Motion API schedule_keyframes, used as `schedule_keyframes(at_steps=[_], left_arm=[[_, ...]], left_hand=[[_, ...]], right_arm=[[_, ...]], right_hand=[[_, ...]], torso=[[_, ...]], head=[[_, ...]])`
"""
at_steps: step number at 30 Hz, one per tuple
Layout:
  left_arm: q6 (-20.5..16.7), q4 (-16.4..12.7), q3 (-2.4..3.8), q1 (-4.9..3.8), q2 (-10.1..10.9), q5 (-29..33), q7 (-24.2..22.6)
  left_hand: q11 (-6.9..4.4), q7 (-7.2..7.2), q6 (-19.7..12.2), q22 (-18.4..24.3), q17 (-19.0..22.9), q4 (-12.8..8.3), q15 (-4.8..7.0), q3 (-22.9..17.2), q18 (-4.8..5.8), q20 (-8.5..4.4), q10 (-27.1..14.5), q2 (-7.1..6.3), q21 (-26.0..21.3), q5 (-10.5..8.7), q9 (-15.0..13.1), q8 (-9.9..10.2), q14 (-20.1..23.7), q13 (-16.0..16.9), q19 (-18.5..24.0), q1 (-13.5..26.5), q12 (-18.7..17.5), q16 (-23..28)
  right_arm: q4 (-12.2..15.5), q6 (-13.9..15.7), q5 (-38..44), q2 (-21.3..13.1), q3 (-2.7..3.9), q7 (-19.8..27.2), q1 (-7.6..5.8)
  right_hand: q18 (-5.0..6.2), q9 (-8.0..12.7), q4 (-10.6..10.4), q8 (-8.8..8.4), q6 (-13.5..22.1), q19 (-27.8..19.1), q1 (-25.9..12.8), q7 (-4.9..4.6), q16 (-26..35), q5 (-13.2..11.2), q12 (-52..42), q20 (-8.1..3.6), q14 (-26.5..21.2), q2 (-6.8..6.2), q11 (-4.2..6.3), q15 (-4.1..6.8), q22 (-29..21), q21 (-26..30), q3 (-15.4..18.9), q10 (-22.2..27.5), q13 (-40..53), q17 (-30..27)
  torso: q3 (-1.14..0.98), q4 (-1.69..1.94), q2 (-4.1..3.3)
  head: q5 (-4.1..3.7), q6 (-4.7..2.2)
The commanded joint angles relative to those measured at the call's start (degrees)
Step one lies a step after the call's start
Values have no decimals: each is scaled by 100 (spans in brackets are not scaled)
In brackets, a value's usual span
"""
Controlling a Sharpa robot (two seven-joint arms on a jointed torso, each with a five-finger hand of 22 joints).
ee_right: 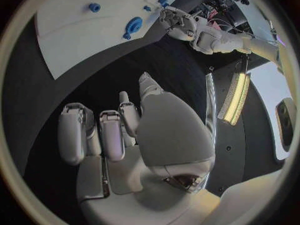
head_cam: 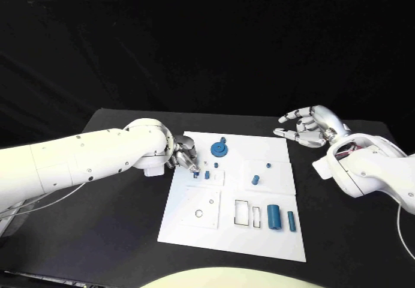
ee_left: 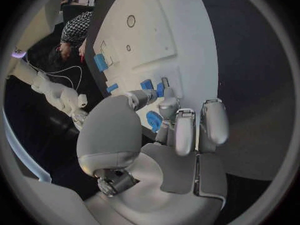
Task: Assemble the parts on the task board
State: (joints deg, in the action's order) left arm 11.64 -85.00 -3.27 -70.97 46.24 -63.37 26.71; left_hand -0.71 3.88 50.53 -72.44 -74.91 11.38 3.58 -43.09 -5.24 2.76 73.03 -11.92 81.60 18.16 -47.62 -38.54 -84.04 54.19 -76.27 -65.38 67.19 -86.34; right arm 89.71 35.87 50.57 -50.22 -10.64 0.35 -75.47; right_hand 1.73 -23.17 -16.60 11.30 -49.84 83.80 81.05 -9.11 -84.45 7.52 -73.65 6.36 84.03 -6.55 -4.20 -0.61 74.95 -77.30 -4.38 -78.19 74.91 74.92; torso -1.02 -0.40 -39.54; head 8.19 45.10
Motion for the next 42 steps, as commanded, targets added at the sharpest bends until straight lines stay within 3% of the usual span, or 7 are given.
schedule_keyframes(at_steps=[1,10,31,42], left_arm=[[19,-34,1,7,4,-129,93],[140,-46,1,15,7,-134,140],[294,-64,2,18,18,-133,178],[302,-37,1,21,0,-122,180]], left_hand=[[7,-11,33,8,-797,-1097,35,-1113,97,-15,47,30,16,46,-5,-15,-406,11,-25,20,15,-32],[5,-14,40,5,-805,-1104,37,-1116,98,-18,57,25,17,74,-4,-15,-409,19,-26,26,18,-36],[3,-15,45,6,-792,-1108,39,-1118,98,-20,54,22,17,94,-3,-15,-405,5,-26,31,8,-30],[2,-16,49,4,-796,-1110,41,-1120,98,-21,56,21,18,107,-3,-14,-406,2,-27,37,4,-32]], right_arm=[[10,-55,20,-3,2,40,4],[-1,-66,16,-3,2,46,6],[-24,-96,-13,4,1,51,12],[-27,-108,-14,14,1,48,19]], right_hand=[[111,6,-2,33,53,-34,-54,-6,26,30,29,-19,347,5,-9,54,936,10,16,33,9,526],[111,6,-2,33,53,-34,-54,-6,26,30,29,-19,347,5,-9,54,936,10,16,33,9,526],[110,8,2,37,56,-32,-59,-6,21,32,17,-19,350,7,-9,54,937,10,14,25,20,538],[110,8,2,37,56,-32,-59,-6,21,32,17,-19,350,7,-9,54,937,10,14,25,20,538]], torso=[[4,4,3],[13,3,4],[8,4,3],[3,3,6]], head=[[2,10],[-2,12],[-4,28],[3,4]])
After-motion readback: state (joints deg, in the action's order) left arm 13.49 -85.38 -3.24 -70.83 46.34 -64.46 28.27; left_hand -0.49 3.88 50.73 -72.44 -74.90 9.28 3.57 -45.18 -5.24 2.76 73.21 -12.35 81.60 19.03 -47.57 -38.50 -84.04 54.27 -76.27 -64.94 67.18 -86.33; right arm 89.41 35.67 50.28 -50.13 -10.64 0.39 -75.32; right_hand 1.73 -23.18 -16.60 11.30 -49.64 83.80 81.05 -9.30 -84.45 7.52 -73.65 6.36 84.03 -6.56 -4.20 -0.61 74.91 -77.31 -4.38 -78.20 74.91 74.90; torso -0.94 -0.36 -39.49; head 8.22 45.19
